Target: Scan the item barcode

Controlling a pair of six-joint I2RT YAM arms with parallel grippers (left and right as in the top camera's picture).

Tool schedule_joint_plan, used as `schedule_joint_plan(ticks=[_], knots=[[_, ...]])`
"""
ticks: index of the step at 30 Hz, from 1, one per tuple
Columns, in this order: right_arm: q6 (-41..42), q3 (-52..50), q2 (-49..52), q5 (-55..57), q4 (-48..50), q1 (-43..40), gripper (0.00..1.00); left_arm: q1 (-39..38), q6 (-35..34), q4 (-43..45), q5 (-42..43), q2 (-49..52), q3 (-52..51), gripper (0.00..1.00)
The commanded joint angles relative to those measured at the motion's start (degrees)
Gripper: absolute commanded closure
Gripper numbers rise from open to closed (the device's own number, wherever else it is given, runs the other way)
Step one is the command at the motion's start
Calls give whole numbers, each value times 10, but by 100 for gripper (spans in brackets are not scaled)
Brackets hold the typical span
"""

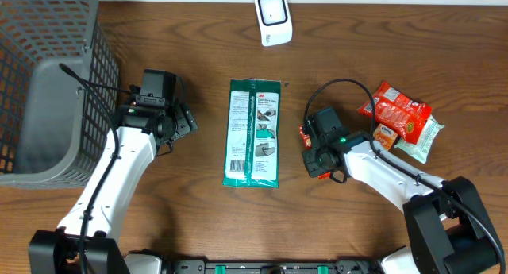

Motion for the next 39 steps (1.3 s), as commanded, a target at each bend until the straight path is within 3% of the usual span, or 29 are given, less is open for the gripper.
schedule_joint_plan(ticks=[1, 10, 15, 18, 20, 25, 31, 36, 39], knots=[[6, -6, 18, -2, -3, 3, 87, 2, -1, -2, -3, 3, 6, 11], [6, -6, 18, -2, -3, 3, 78, 2, -1, -2, -3, 3, 6, 11], [6, -6, 18, -3, -3, 3, 56, 2, -1, -2, -3, 3, 6, 11], [6, -6, 18, -7, -3, 3, 29, 2, -1, -2, -3, 3, 6, 11], [6, -6, 18, -14, -3, 3, 17, 2, -1, -2, -3, 3, 6, 11], [6, -6, 18, -15, -3, 3, 1, 2, -1, -2, -3, 3, 6, 11], [5, -6, 18, -15, -2, 3, 1, 2, -1, -2, -3, 3, 6, 11], [4, -6, 18, -13, -3, 3, 36, 2, -1, -2, -3, 3, 6, 11], [4, -6, 18, -13, -3, 3, 38, 2, -1, -2, -3, 3, 6, 11]])
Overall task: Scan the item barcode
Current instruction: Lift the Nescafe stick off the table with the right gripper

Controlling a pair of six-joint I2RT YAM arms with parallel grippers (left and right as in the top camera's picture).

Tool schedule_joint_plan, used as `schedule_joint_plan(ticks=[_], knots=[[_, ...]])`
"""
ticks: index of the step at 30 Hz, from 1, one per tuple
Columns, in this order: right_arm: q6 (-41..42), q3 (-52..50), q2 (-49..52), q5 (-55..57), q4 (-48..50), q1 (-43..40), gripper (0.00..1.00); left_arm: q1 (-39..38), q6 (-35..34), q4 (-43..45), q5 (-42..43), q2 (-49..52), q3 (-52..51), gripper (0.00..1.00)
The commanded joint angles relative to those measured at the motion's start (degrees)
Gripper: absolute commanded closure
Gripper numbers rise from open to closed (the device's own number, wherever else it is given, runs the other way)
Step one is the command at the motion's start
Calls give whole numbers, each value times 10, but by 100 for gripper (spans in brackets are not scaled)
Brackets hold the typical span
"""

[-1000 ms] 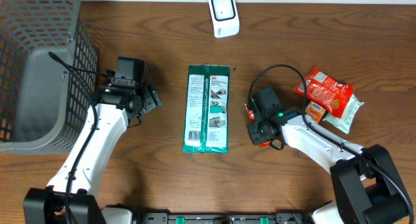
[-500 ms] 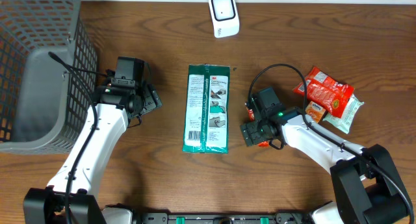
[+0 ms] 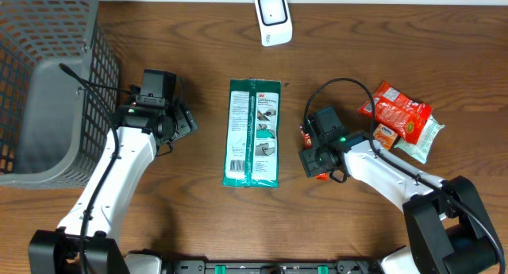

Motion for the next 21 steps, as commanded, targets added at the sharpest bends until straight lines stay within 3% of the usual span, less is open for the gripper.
schedule_joint_plan(ticks=[1, 6, 10, 16, 21], knots=[[4, -10, 17, -17, -3, 3, 38, 2, -1, -2, -3, 3, 6, 11], [4, -10, 17, -16, -6, 3, 46, 2, -1, -2, -3, 3, 6, 11], [4, -10, 17, -17, -8, 3, 70, 2, -1, -2, -3, 3, 6, 11], [4, -9, 16, -16, -8, 3, 99, 2, -1, -2, -3, 3, 6, 11], [4, 15, -23, -55, -33, 3, 99, 2, -1, -2, -3, 3, 6, 11]])
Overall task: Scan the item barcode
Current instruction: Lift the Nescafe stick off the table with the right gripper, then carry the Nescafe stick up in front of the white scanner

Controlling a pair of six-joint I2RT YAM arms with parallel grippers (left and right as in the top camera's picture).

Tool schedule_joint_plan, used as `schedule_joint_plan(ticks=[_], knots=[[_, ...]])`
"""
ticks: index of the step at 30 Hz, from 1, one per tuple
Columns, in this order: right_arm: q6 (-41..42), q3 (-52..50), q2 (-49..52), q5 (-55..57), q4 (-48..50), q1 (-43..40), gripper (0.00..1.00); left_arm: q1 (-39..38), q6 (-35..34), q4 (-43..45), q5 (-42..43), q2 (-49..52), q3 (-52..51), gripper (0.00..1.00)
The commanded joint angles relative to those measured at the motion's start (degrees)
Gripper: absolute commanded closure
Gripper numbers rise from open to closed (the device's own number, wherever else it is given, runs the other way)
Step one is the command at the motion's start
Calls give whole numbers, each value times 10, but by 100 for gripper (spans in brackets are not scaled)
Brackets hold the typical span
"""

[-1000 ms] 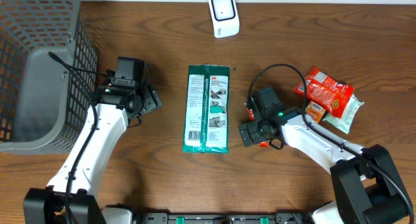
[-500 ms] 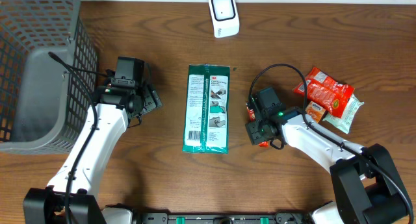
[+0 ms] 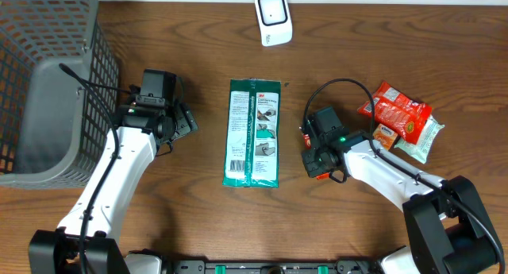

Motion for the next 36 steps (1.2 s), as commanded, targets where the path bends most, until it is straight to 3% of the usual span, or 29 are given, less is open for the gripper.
schedule_joint_plan(ticks=[1, 10, 18, 25, 26, 29, 32, 36], knots=[[1, 19, -35, -40, -30, 3, 99, 2, -1, -2, -3, 3, 6, 11], [14, 64, -161, -54, -97, -6, 99, 2, -1, -2, -3, 3, 6, 11], [23, 296, -139, -54, -256, -17, 99, 2, -1, -2, -3, 3, 6, 11], [28, 593, -14, -54, -463, -26, 99, 2, -1, -2, -3, 3, 6, 11], [26, 699, 46, -54, -529, -28, 99, 2, -1, -2, -3, 3, 6, 11], [26, 854, 151, -53, -585, -28, 99, 2, -1, -2, -3, 3, 6, 11], [15, 938, 226, -52, -581, -28, 99, 2, -1, -2, -3, 3, 6, 11], [3, 965, 285, -48, -524, -28, 99, 2, -1, -2, -3, 3, 6, 11]])
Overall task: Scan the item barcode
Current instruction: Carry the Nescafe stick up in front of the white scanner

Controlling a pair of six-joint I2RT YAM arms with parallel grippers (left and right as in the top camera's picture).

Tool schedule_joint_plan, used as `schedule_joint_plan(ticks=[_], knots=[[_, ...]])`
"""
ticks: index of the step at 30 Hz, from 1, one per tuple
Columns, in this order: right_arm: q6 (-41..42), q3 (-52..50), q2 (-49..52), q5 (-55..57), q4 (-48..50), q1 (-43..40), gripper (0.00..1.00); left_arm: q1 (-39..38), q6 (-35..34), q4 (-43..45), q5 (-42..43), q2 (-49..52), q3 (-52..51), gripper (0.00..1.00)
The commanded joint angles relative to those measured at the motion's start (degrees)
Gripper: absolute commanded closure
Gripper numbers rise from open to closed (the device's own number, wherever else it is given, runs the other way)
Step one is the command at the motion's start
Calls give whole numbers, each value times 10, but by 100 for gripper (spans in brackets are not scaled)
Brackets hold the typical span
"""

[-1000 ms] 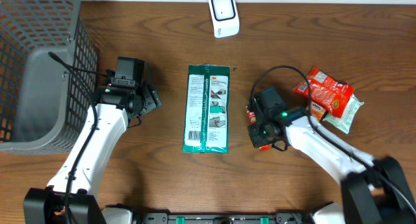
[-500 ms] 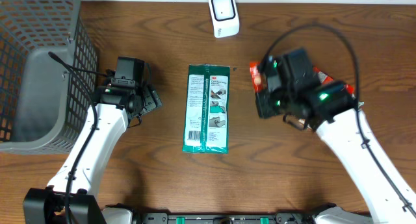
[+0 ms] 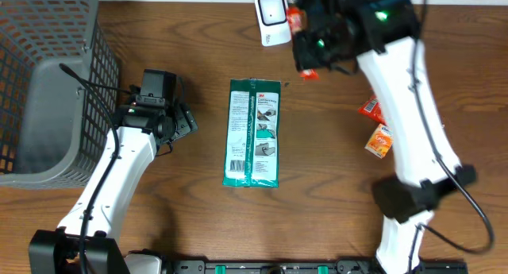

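Observation:
The white barcode scanner stands at the table's far edge. My right gripper is raised just to the right of it, shut on a small red packet. One end of the packet shows beside the scanner and another red bit shows below the fingers. Whether a barcode faces the scanner cannot be told. My left gripper rests on the table left of centre, open with nothing in it.
A green 3M packet lies flat mid-table. A grey mesh basket fills the left side. At the right, partly behind my right arm, lie a red snack bag and a small orange packet.
My right gripper was low on the table right of the green packet, at a small red packet. Now it is raised beside the scanner with that packet in it. The left arm has not moved.
At all three earlier moments my right gripper sat on the table beside the green packet, at a small red packet, shifting only slightly. Now the red packet is off the table, held at the scanner. The left arm stayed put throughout.

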Motion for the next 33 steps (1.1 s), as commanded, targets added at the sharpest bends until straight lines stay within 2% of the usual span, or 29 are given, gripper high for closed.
schedule_joint_plan(ticks=[1, 15, 24, 33], knots=[[-15, 26, 59, 9, 51, -4, 99, 2, -1, -2, -3, 3, 6, 11], [-17, 26, 212, 75, 309, -10, 99, 2, -1, -1, -3, 3, 6, 11], [-16, 25, 304, 75, 390, -30, 99, 2, -1, -2, -3, 3, 6, 11], [-5, 24, 320, 36, 397, -48, 99, 2, -1, -2, -3, 3, 6, 11]])
